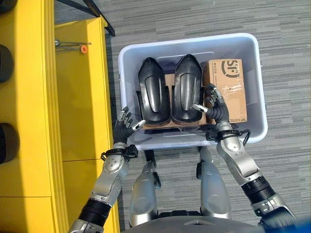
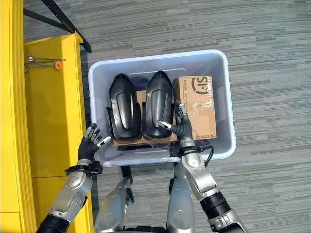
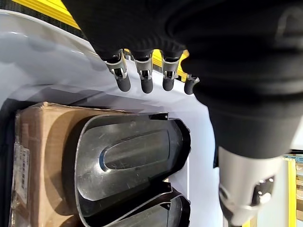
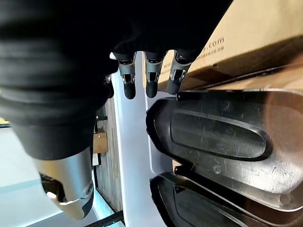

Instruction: Move parts from the plastic box to the shelf.

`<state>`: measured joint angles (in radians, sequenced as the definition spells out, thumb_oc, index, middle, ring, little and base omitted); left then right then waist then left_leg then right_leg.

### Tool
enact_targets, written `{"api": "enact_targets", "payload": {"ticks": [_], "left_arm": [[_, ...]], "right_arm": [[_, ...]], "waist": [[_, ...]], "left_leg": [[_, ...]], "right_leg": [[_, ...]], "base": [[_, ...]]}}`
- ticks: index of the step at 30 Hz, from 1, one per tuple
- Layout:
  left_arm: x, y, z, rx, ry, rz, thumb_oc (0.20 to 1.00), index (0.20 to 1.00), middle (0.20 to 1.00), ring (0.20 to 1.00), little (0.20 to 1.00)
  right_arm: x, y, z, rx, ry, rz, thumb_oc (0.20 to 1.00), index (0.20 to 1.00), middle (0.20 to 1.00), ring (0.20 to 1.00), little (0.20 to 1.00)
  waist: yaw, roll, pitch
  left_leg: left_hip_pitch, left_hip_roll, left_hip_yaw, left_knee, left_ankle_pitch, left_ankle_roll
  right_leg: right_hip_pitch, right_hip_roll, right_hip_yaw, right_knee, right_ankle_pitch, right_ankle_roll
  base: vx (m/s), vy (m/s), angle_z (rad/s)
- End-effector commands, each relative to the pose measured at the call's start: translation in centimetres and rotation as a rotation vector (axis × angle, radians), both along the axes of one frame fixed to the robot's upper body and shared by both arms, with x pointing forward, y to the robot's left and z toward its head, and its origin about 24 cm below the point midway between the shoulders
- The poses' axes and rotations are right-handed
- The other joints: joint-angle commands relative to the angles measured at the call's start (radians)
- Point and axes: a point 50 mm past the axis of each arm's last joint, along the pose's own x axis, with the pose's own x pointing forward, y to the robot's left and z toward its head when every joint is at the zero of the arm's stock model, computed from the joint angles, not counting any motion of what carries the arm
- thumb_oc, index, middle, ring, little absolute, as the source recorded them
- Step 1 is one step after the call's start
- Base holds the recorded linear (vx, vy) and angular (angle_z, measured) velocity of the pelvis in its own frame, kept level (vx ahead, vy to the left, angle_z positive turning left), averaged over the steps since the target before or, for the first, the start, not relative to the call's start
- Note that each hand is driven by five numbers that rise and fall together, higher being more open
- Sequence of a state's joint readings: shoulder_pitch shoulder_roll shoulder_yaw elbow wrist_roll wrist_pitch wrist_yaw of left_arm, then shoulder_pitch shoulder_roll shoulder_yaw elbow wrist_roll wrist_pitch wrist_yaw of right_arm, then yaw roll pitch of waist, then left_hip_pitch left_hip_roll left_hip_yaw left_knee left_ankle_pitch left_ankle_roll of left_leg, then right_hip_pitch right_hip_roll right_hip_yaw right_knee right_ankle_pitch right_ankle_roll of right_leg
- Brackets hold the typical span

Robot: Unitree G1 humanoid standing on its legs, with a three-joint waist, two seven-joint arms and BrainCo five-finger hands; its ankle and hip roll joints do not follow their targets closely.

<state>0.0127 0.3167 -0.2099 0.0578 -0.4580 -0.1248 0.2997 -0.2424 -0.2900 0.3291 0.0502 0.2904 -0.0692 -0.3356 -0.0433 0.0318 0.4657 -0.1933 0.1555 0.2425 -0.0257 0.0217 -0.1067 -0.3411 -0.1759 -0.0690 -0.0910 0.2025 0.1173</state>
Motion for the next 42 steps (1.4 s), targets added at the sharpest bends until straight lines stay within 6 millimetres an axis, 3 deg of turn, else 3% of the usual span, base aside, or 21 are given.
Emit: {"api": "enact_targets", "payload": {"ticks": [1,23,28,42], "left_arm": [[0.1,0.5,1.7,0.032,-0.096,0.019,1.000,1.000,1.000,1.000,1.000],[0.6,0.1,2.0,0.047,-0.114,0.026,1.000,1.000,1.000,1.000,1.000],[0.8,-0.3,2.1,0.041,-0.121,0.014,1.000,1.000,1.000,1.000,1.000],[1.1,-1.2,2.4,-0.012,-0.140,-0.012,1.000,1.000,1.000,1.000,1.000]], "right_arm": [[0.3,1.2,1.0,0.054,-0.053,0.021,1.000,1.000,1.000,1.000,1.000],[0.0,0.7,-2.8,0.008,0.104,-0.033,1.000,1.000,1.000,1.000,1.000],[0.7,0.1,-4.0,0.008,0.167,-0.104,1.000,1.000,1.000,1.000,1.000],[4.0,-2.0,-3.7,0.030,0.208,-0.301,1.000,1.000,1.000,1.000,1.000]], "waist": [[0.004,-0.036,0.005],[-0.012,-0.037,0.048],[-0.010,-0.030,0.054],[0.014,0.003,0.054]], "left_leg": [[-0.067,0.018,-0.034,0.099,0.000,0.011],[-0.085,0.010,-0.014,0.080,0.014,0.008],[-0.091,0.010,-0.014,0.076,0.018,0.008],[-0.124,0.013,-0.027,0.053,0.038,0.001]], "right_leg": [[0.016,-0.056,-0.029,0.096,-0.096,0.053],[-0.020,-0.059,-0.013,0.082,-0.069,0.056],[-0.032,-0.057,-0.012,0.084,-0.070,0.054],[-0.066,-0.049,-0.024,0.086,-0.072,0.050]], "base": [[0.00,0.000,0.00],[-0.01,0.003,0.00],[-0.01,0.000,-0.02],[0.00,-0.006,0.00]]}}
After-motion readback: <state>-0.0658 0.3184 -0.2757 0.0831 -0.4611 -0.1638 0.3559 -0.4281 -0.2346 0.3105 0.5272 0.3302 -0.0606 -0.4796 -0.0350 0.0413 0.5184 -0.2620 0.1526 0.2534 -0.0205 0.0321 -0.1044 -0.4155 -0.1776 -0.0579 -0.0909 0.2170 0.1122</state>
